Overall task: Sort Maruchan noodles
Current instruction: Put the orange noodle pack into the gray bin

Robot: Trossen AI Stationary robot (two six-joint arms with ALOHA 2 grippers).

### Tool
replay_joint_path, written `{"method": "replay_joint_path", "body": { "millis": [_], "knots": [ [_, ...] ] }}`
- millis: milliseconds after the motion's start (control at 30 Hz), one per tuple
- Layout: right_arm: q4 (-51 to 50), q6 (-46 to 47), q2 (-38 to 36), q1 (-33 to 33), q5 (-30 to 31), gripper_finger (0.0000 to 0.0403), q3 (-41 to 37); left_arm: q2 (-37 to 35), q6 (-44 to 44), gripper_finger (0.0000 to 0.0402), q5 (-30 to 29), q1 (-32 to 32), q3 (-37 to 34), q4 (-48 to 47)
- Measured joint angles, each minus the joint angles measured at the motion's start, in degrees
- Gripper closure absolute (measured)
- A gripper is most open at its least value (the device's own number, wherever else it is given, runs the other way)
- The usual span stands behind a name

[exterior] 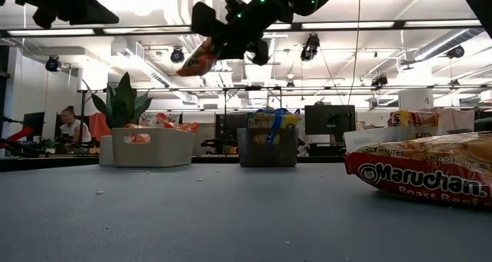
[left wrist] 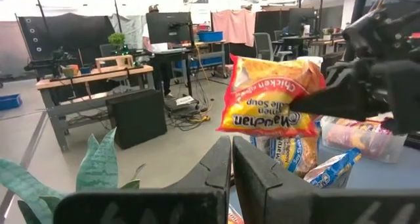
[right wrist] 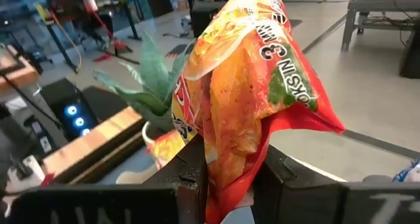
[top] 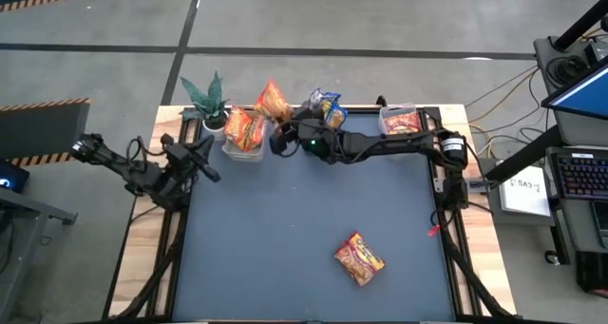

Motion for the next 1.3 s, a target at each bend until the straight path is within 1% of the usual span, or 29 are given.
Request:
{"method": "replay_joint_path", "body": {
  "millis": [100, 200, 267, 367, 500, 567, 667, 767, 933, 1067, 1300],
  "knots": [
    [2.82, -0.01, 0.72, 0.14, 0.02, 0.0338, 0.20, -0.36, 1.42, 0.0402, 0.00, 0.00, 0.04, 0.09],
    [3.98, -0.12, 3.04, 0.17, -1.31, 0.0338, 2.24, -0.68, 1.87, 0.0402, 0.02, 0.00, 0.79, 0.11],
    [3.90, -0.91, 5.46, -0.01, -2.74, 0.0338, 4.72, -0.83, 1.89, 0.0402, 0.05, 0.00, 1.14, 0.24],
    [3.46, -3.34, 9.86, -0.40, -2.62, 0.0338, 9.52, -0.93, 2.19, 0.0402, 0.45, 0.01, 1.29, 0.13],
    [0.31, -5.97, 15.97, -1.12, -2.39, 0.0338, 17.53, -1.04, 2.78, 0.0402, 0.45, 0.01, 1.38, 0.02],
    [-2.88, -7.07, 19.41, -1.51, -0.98, 0.0338, 22.15, -1.04, 2.81, 0.0402, 0.44, 0.02, 1.38, -0.15],
    [-7.81, -8.74, 24.53, -1.81, 2.98, 0.0338, 28.69, -1.02, 2.90, 0.0402, 0.45, 0.02, 1.38, -0.27],
    [-10.25, -11.34, 28.97, -1.97, 7.37, 0.0338, 34.26, -1.04, 2.94, 0.0402, 0.45, 0.02, 1.38, -0.36],
    [-12.37, -12.63, 34.67, -2.02, 7.87, 0.0338, 41.54, -0.98, 4.02, 0.0402, 0.45, 0.02, 1.35, -0.35],
    [-15.55, -11.77, 36.36, -2.13, 7.94, 0.0338, 44.42, -1.00, 4.05, 0.0402, 0.45, 0.02, 1.31, -0.33],
    [-15.73, -10.98, 36.36, -2.49, 7.97, 0.0337, 44.56, -0.97, 4.08, 0.0402, 0.45, 0.02, 1.31, -0.33]
  ]
}}
